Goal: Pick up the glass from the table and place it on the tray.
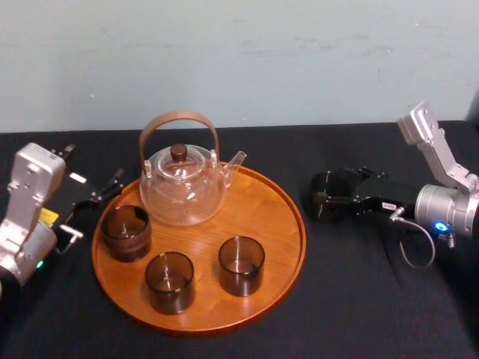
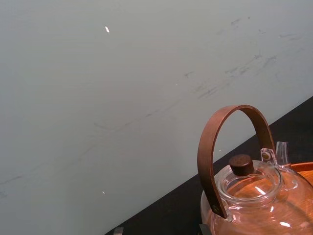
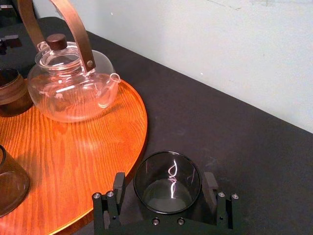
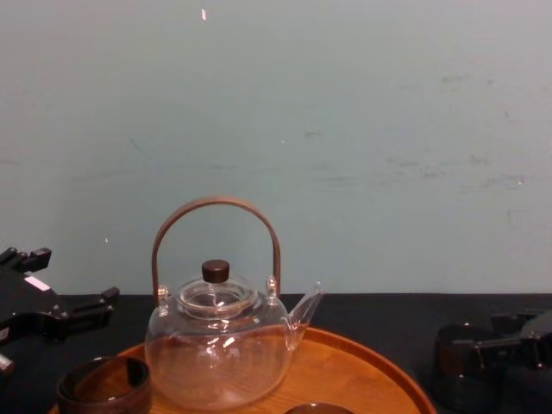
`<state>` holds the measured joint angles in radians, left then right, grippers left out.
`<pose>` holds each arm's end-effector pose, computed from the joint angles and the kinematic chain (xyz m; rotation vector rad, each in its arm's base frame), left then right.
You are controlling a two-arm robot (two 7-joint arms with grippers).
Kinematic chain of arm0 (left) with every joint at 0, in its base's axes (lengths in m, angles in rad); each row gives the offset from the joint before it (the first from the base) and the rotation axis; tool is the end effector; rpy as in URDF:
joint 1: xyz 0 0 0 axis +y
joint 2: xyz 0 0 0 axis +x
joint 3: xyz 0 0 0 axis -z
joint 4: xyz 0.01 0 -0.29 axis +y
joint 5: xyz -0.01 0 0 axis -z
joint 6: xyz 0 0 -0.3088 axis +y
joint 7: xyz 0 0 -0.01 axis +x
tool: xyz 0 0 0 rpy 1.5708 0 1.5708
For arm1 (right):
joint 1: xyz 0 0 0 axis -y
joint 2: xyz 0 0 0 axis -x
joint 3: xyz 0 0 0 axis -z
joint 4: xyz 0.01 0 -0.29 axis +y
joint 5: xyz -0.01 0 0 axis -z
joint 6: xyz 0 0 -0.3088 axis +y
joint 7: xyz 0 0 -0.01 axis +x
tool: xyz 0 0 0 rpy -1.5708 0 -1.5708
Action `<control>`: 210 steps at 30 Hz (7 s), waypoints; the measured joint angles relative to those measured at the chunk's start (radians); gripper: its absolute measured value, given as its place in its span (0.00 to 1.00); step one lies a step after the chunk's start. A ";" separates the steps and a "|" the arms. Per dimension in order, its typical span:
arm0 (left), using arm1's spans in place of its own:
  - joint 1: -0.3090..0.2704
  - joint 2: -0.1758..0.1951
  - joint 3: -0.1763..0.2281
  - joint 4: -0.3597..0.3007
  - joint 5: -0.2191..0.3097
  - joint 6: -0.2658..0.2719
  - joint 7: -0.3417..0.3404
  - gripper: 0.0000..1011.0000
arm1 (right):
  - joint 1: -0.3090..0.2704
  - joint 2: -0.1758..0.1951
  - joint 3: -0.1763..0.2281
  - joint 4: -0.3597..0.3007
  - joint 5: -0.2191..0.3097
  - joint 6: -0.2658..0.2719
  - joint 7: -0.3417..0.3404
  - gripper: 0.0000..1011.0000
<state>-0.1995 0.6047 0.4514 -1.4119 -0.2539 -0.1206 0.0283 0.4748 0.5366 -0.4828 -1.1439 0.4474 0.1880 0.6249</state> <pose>0.3581 0.0827 -0.3023 0.3045 -0.2850 1.2480 0.4343 -0.1027 -0.2739 -0.3713 0.1664 -0.7869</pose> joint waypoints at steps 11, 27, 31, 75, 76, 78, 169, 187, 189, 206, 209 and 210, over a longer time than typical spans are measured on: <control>0.000 0.000 0.000 0.000 0.000 0.000 0.000 0.99 | -0.001 -0.004 0.001 0.003 -0.003 0.008 -0.007 0.99; 0.000 0.000 0.000 0.000 0.000 0.000 0.000 0.99 | 0.007 -0.013 0.003 0.023 -0.009 0.012 -0.009 0.99; 0.000 0.000 0.000 0.000 0.000 0.000 0.000 0.99 | 0.012 -0.017 0.000 0.031 -0.012 0.011 -0.006 0.99; 0.000 0.000 0.000 0.000 0.000 0.000 0.000 0.99 | 0.022 -0.022 -0.004 0.039 -0.019 0.002 0.009 0.89; 0.000 0.000 0.000 0.000 0.000 0.000 0.000 0.99 | 0.020 -0.020 -0.003 0.035 -0.017 0.003 0.011 0.89; 0.000 0.000 0.000 0.000 0.000 0.000 0.000 0.99 | 0.014 -0.011 0.000 0.015 -0.011 0.009 0.017 0.89; 0.000 0.000 0.000 0.000 0.000 0.000 0.000 0.99 | 0.137 -0.111 -0.178 0.081 -0.074 -0.067 0.114 0.89; 0.000 0.000 0.000 0.000 0.000 0.000 0.000 0.99 | 0.143 -0.131 -0.176 0.115 -0.094 -0.073 0.112 0.89; 0.000 0.000 0.000 0.000 0.000 0.000 0.000 0.99 | 0.143 -0.131 -0.176 0.114 -0.094 -0.073 0.112 0.89; 0.000 0.000 0.000 0.000 0.000 0.000 0.000 0.99 | 0.141 -0.129 -0.176 0.114 -0.094 -0.068 0.113 0.99; 0.000 0.000 0.000 0.000 0.000 0.000 0.000 0.99 | 0.141 -0.129 -0.176 0.114 -0.094 -0.068 0.113 0.99; 0.000 0.000 0.000 0.000 0.000 0.000 0.000 0.99 | 0.141 -0.129 -0.176 0.114 -0.094 -0.068 0.113 0.99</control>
<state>-0.1995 0.6047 0.4514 -1.4120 -0.2539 -0.1206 0.0283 0.6159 0.4080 -0.6584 -1.0302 0.3536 0.1196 0.7376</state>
